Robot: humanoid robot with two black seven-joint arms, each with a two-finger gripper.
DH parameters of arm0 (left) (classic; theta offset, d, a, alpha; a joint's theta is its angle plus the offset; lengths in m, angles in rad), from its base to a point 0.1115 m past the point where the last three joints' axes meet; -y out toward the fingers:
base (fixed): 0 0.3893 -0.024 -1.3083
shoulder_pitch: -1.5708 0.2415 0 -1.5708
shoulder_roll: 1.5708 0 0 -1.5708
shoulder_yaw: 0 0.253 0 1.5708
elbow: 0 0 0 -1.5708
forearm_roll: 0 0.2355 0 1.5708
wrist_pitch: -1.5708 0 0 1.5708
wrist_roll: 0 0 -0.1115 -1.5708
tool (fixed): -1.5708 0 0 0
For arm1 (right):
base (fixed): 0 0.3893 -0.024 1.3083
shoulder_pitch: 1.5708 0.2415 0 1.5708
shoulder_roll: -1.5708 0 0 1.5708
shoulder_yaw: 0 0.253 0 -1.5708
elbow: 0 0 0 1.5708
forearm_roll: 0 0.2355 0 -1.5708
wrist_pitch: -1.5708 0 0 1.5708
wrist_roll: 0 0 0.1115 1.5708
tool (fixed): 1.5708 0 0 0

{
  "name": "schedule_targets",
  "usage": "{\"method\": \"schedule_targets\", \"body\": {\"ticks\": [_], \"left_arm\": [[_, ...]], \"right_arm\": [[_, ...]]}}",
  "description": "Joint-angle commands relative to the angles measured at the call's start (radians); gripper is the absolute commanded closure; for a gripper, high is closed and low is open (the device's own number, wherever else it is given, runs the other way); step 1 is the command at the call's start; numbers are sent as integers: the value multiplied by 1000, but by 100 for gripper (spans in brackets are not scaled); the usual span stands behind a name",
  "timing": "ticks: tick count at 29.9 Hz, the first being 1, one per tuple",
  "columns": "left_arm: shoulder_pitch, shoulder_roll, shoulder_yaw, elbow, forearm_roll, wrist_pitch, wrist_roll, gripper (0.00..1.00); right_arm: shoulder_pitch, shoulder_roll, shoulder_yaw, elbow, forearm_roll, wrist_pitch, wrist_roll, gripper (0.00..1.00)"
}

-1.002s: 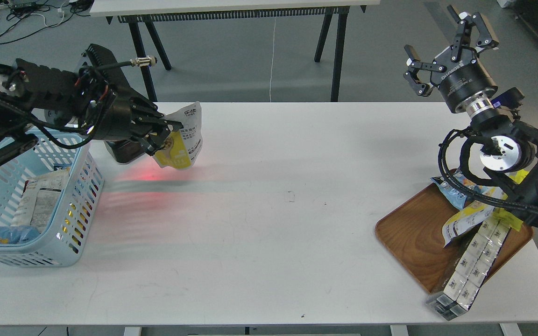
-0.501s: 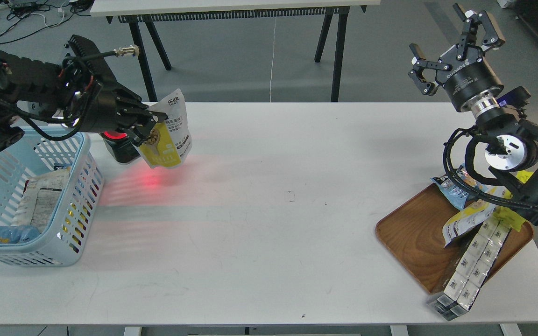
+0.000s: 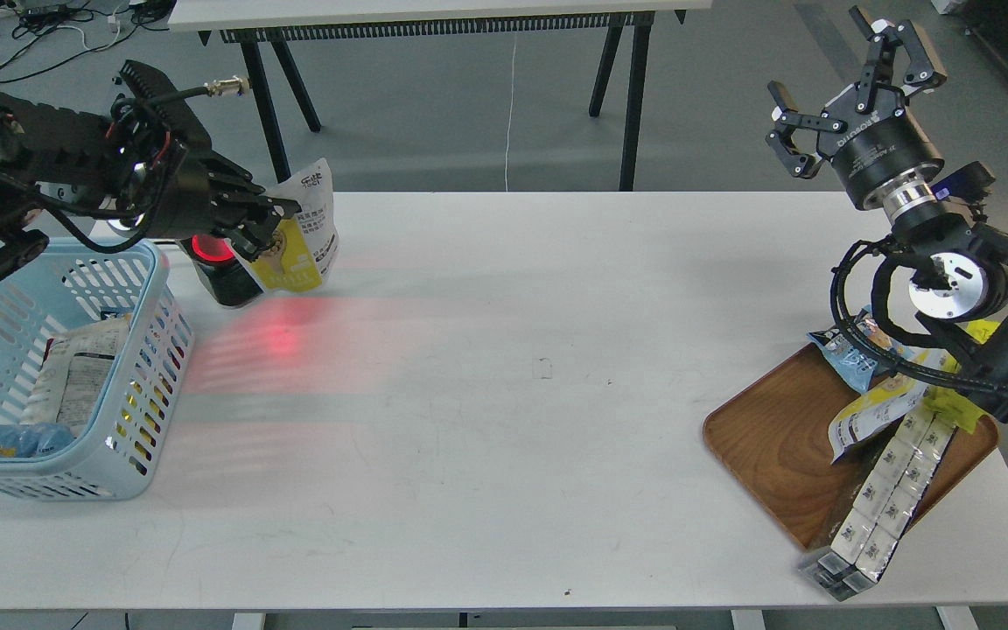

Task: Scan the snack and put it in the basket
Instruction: 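Move the packet over the blue basket and drop it in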

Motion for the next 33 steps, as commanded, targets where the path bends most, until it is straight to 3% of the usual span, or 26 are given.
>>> {"method": "schedule_targets", "body": {"ticks": [1, 5, 13, 26, 33], "left_arm": [[-3, 2, -1, -18, 0, -1, 0, 100], [-6, 40, -27, -113, 0, -18, 0, 100], [-4, 278, -130, -255, 0, -39, 0, 100], [8, 602, -138, -252, 0, -27, 0, 100], [11, 652, 12, -246, 0, 4, 0, 100]], "right_arm": [[0, 1, 0, -1, 0, 0, 0, 1], [0, 1, 0, -1, 0, 0, 0, 1], [-2, 1, 1, -4, 0, 0, 0, 1], [-3, 13, 0, -8, 0, 0, 0, 1], [-5, 10, 0, -11, 0, 0, 0, 1]]}}
